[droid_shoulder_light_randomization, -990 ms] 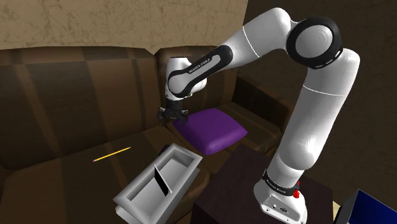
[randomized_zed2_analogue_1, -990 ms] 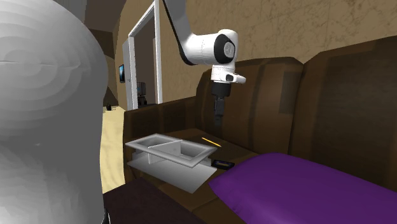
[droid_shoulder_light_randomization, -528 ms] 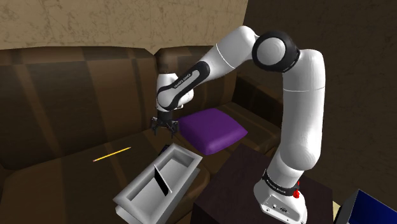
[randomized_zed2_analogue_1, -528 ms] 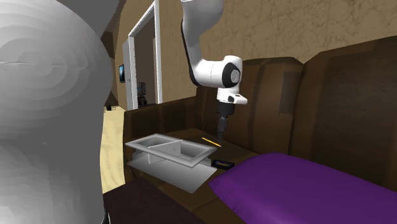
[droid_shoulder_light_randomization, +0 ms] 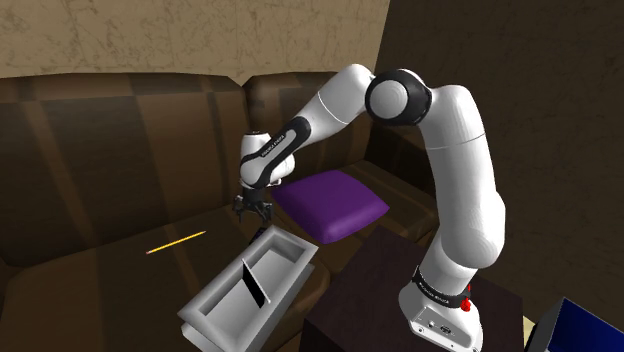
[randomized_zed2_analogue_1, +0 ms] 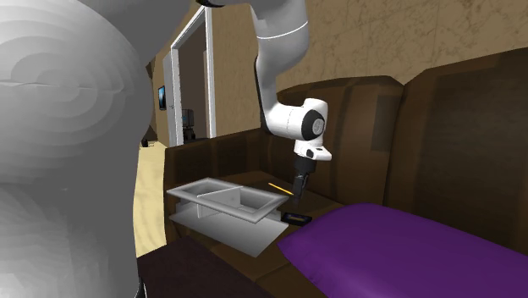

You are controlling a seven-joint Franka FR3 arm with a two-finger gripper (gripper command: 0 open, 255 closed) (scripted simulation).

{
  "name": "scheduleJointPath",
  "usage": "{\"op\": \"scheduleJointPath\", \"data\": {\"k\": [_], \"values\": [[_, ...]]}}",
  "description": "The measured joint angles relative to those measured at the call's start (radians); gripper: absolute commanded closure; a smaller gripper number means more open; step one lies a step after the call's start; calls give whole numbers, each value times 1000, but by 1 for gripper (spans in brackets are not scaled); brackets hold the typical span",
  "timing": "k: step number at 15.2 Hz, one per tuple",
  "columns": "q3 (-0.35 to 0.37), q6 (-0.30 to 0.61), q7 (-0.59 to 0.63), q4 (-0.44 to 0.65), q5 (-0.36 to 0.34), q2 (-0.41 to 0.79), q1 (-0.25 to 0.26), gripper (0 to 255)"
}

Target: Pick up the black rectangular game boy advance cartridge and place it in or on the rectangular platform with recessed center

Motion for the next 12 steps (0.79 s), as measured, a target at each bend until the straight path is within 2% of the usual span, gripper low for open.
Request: {"op": "scheduleJointPath", "data": {"k": [10,11,12], "values": [[-3,43,4,9,-4,51,8,0],[-3,43,4,9,-4,51,8,255],[-3,43,4,9,-4,51,8,255]]}}
